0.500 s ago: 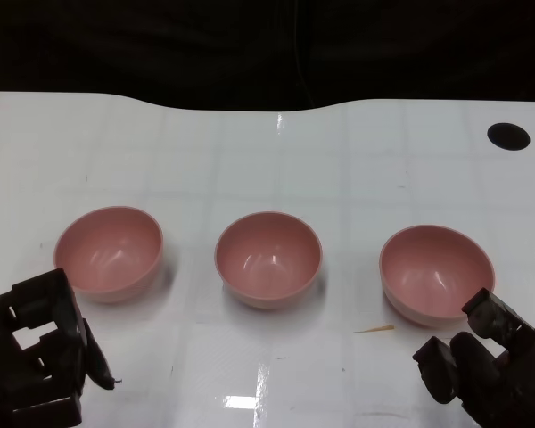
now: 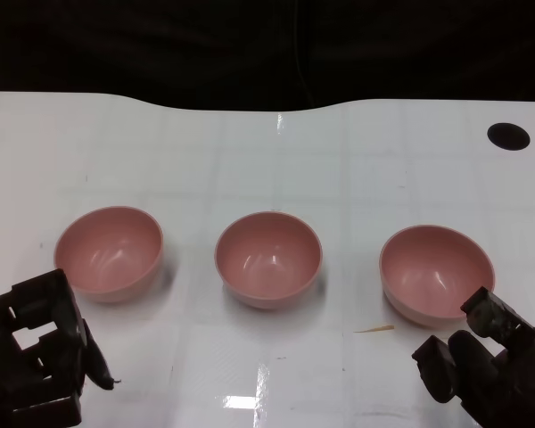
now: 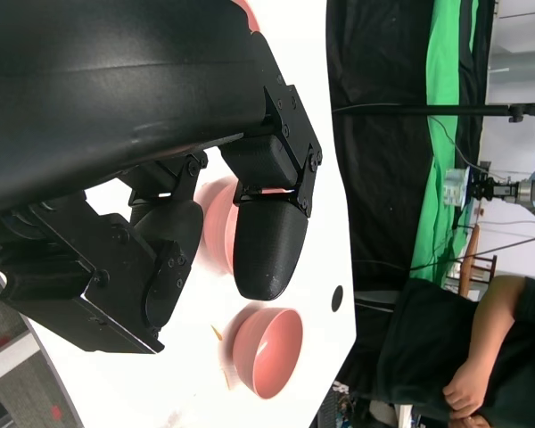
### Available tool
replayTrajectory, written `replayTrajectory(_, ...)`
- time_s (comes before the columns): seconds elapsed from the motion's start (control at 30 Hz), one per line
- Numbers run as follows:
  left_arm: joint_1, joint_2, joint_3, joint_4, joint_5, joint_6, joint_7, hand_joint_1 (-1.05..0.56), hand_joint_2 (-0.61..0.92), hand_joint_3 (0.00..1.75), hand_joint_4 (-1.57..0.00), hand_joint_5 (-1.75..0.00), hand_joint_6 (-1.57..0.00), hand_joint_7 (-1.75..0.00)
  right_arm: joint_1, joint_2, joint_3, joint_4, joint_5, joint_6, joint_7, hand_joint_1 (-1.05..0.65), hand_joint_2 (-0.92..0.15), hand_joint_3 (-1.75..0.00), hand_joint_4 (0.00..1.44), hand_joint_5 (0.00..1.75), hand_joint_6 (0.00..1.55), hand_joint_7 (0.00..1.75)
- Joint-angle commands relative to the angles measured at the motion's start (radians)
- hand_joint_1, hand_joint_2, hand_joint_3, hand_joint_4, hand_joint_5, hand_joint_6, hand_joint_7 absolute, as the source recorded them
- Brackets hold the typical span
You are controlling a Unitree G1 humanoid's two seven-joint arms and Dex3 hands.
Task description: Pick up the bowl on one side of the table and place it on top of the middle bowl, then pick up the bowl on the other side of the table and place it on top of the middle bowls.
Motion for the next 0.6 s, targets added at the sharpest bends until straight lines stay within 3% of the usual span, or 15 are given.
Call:
replayTrajectory(0.03,0.001,0.013,0.004,0.002,0.008,-0.013,-0.006,0.36,0.91,1.35,-1.06,-1.75,-0.86,-1.75,0.002,-0.004,-0.009,0.005,0.009,-0.007,0.01,-0.04,-0.5,-1.14,0.85,1.75,0.81,1.46)
replayTrajectory(0.6,0.001,0.01,0.003,0.001,0.004,-0.014,-0.007,0.38,0.92,1.35,-1.05,-1.75,-0.85,-1.75,0.001,-0.006,-0.01,0.006,0.013,-0.003,0.01,-0.05,-0.47,-1.14,0.85,1.75,0.82,1.46)
